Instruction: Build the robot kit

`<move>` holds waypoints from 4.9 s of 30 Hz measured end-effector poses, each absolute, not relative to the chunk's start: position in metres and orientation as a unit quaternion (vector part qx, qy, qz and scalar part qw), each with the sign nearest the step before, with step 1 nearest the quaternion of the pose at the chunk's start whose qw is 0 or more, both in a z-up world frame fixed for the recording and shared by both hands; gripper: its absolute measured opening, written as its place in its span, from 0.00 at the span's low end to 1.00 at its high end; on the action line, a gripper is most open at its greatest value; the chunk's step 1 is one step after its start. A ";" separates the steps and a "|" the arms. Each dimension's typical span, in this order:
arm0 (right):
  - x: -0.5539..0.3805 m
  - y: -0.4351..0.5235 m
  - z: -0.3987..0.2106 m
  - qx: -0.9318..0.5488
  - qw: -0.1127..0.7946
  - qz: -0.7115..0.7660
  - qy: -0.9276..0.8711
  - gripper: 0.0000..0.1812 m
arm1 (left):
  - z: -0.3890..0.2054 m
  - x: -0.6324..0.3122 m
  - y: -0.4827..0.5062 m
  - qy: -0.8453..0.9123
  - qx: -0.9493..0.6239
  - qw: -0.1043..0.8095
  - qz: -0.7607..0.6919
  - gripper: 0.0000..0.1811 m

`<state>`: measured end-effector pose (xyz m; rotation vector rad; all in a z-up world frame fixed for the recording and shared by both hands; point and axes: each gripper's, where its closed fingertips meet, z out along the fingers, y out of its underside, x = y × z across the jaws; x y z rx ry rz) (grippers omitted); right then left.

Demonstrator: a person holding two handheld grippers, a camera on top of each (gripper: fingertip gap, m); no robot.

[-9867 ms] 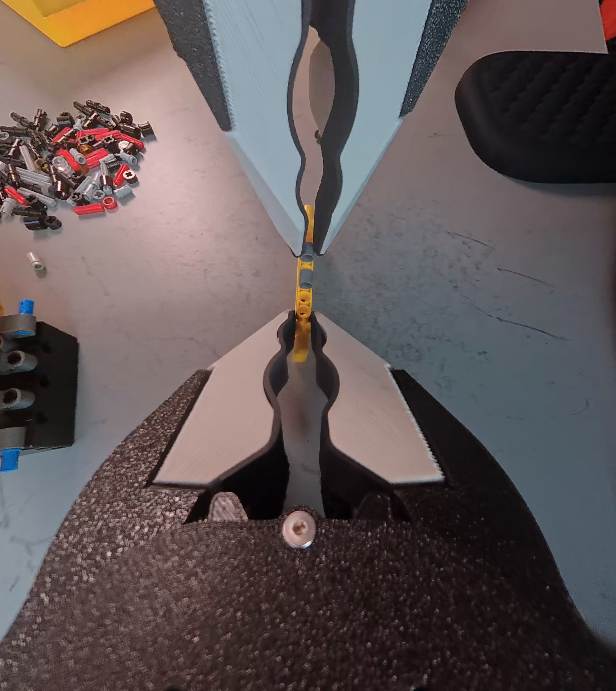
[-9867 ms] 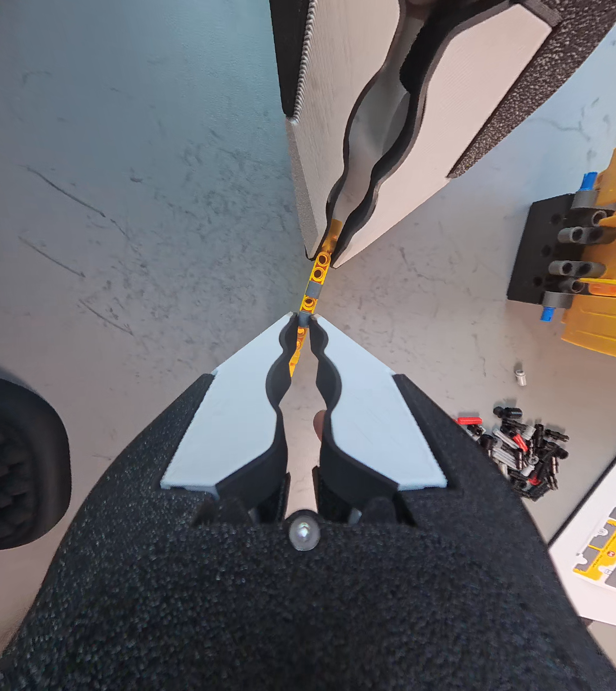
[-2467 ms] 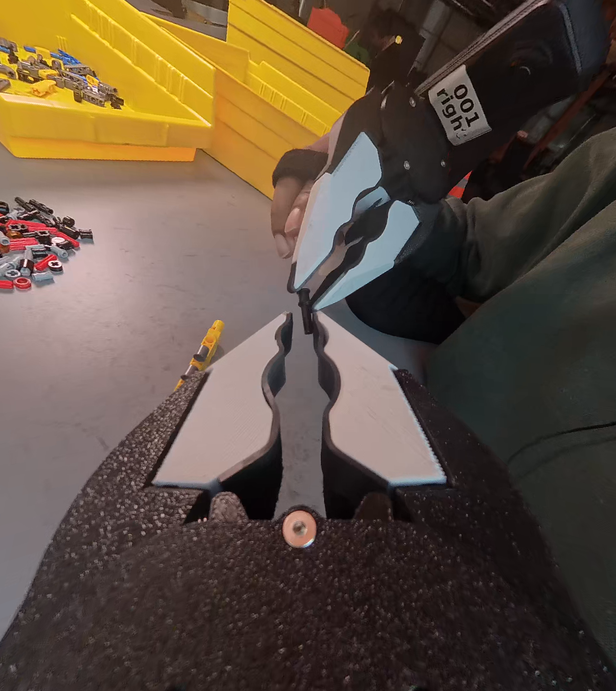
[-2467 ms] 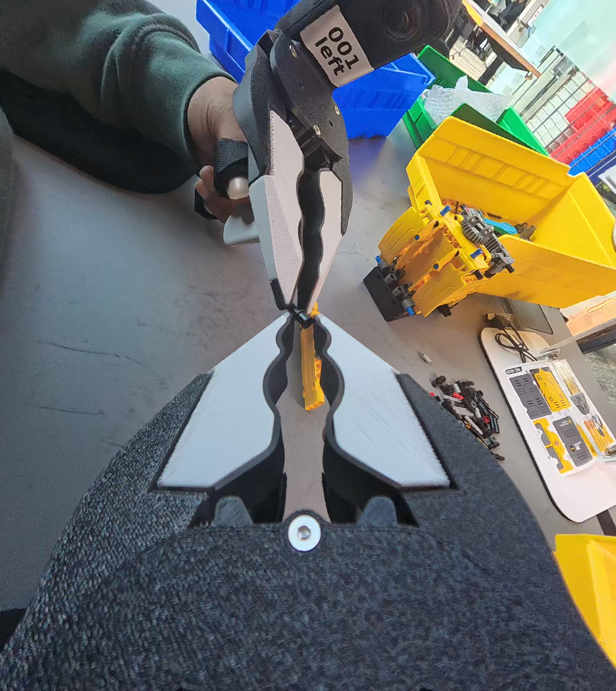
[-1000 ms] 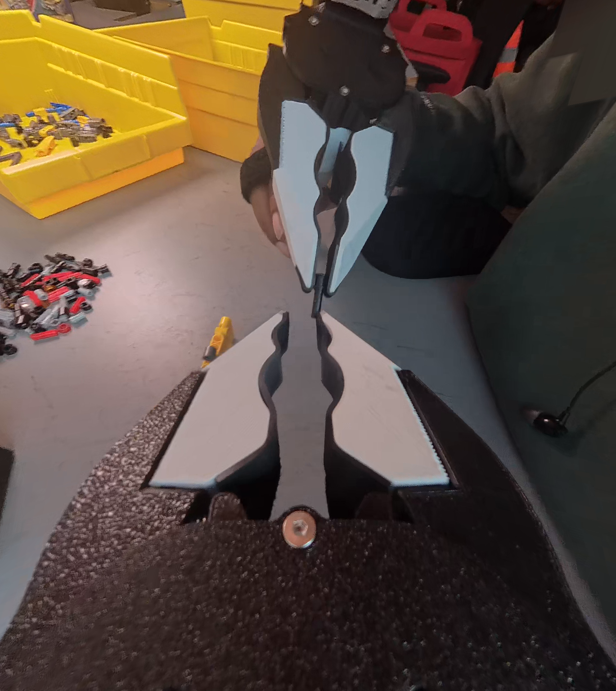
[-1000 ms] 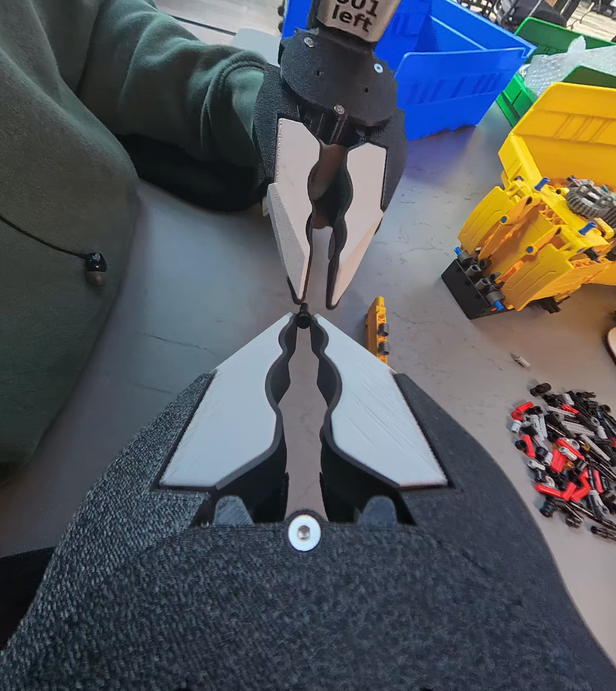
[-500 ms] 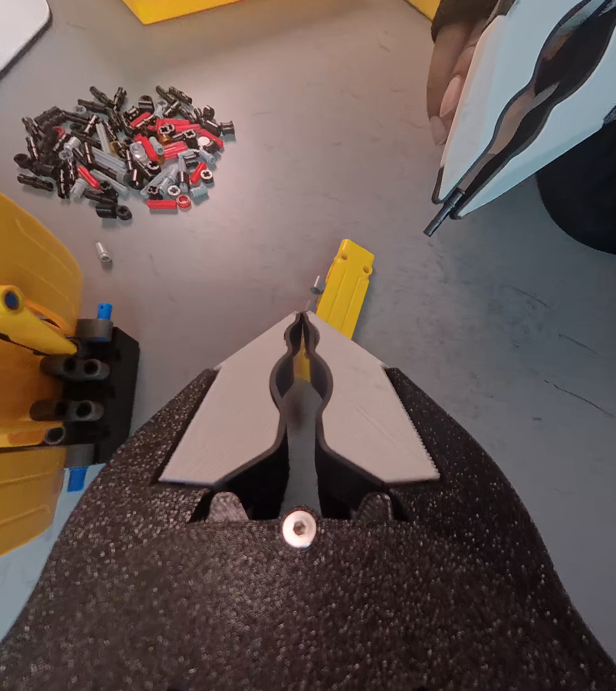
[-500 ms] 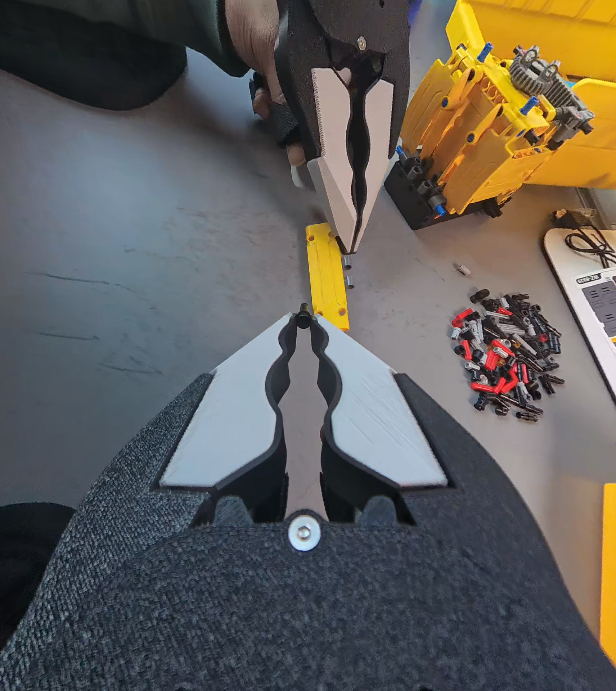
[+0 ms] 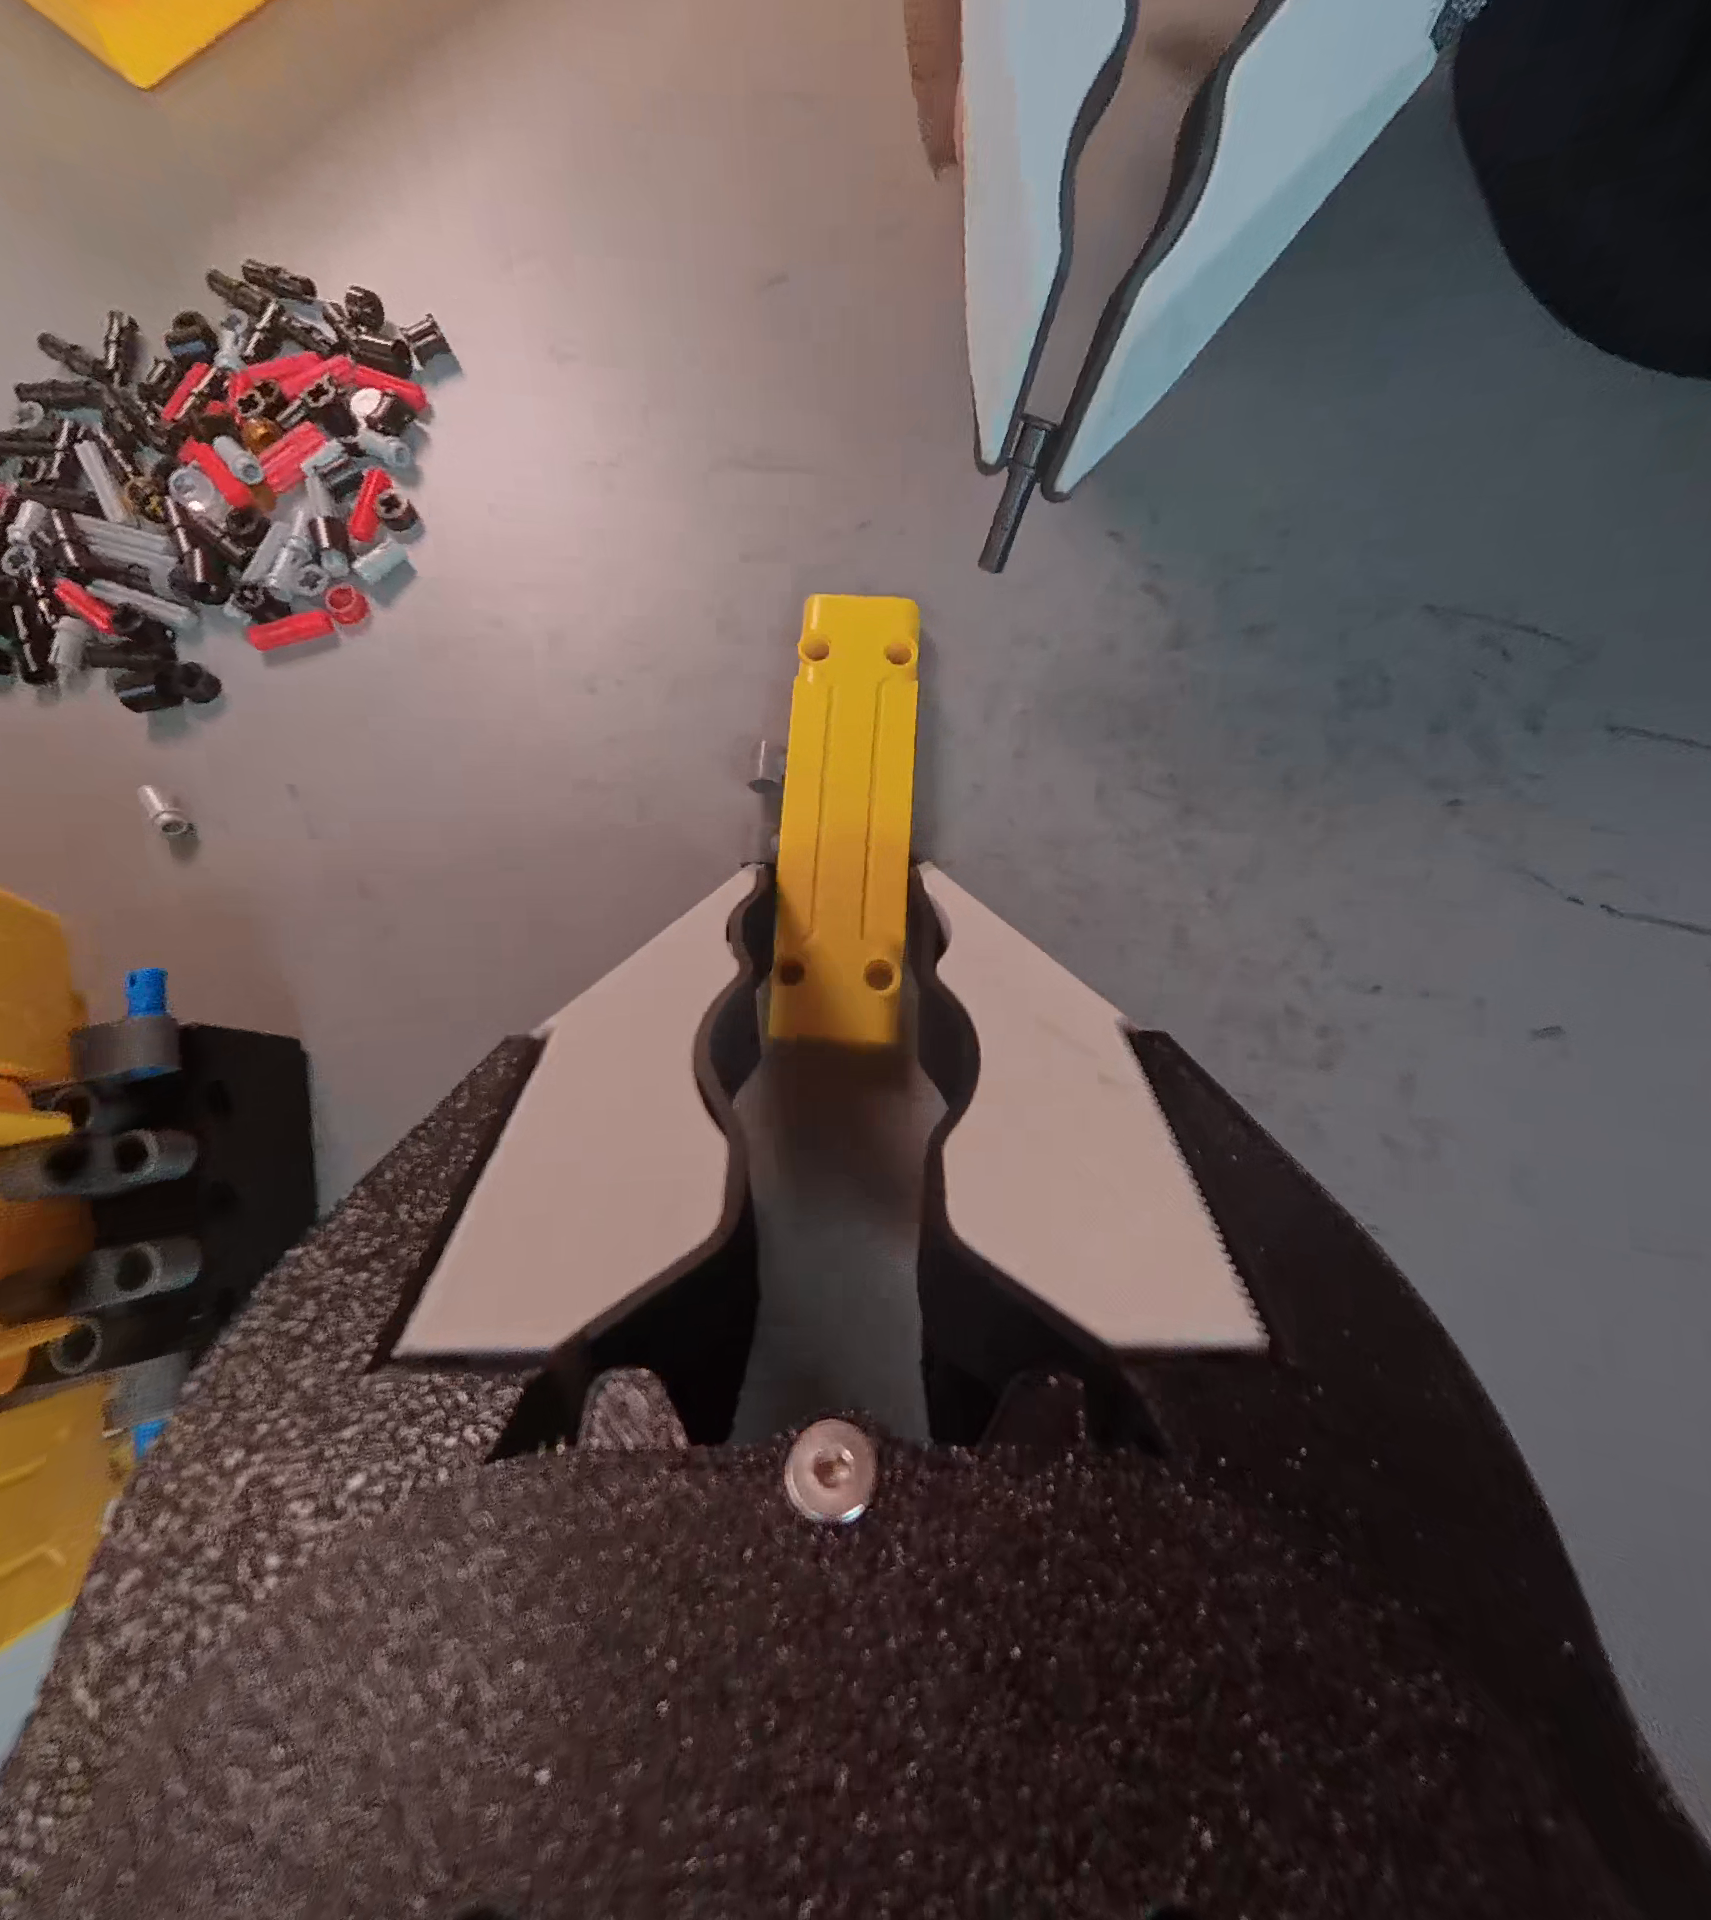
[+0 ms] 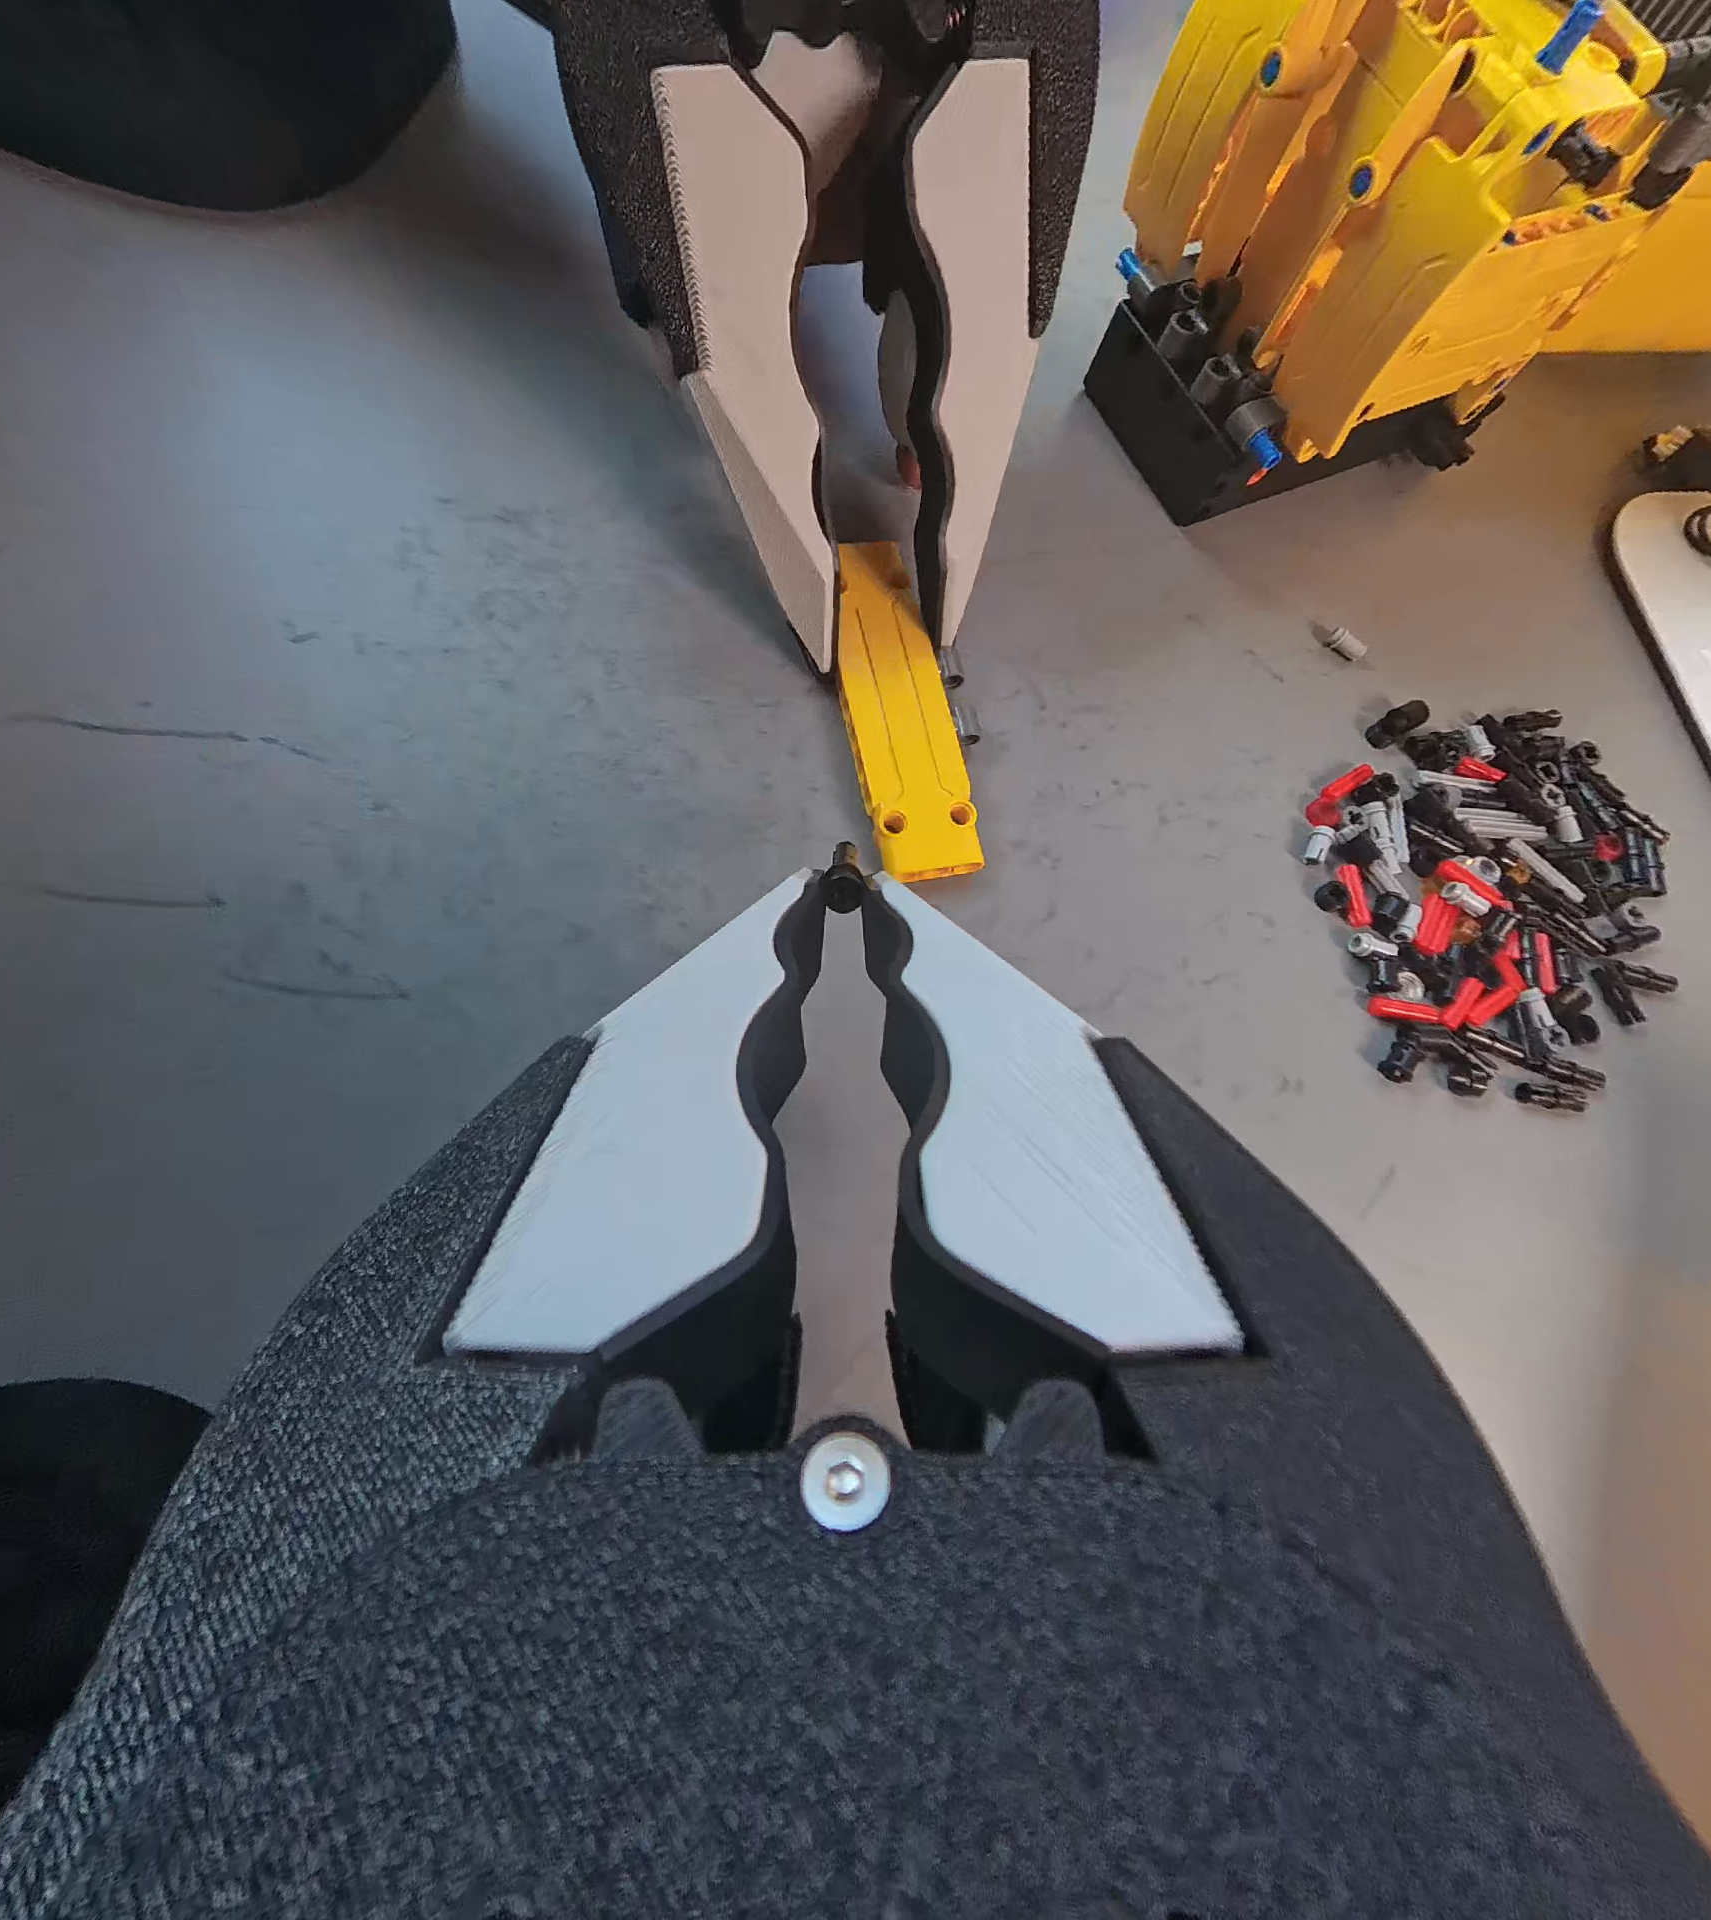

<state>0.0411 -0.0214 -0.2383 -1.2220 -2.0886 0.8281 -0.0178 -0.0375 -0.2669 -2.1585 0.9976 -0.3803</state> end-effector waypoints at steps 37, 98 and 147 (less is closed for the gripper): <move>0.042 -0.049 -0.248 -0.311 0.073 0.067 -0.945 0.04 | -0.266 -0.006 -0.071 0.409 -0.826 0.352 -0.164 0.13; -0.002 -0.057 -0.186 -0.447 0.185 0.410 -0.773 0.03 | -0.229 -0.002 -0.072 0.368 -0.798 0.406 -0.249 0.16; 0.035 -0.048 -0.249 -0.393 0.087 0.152 -0.903 0.03 | -0.260 0.000 -0.069 0.414 -0.811 0.377 -0.171 0.20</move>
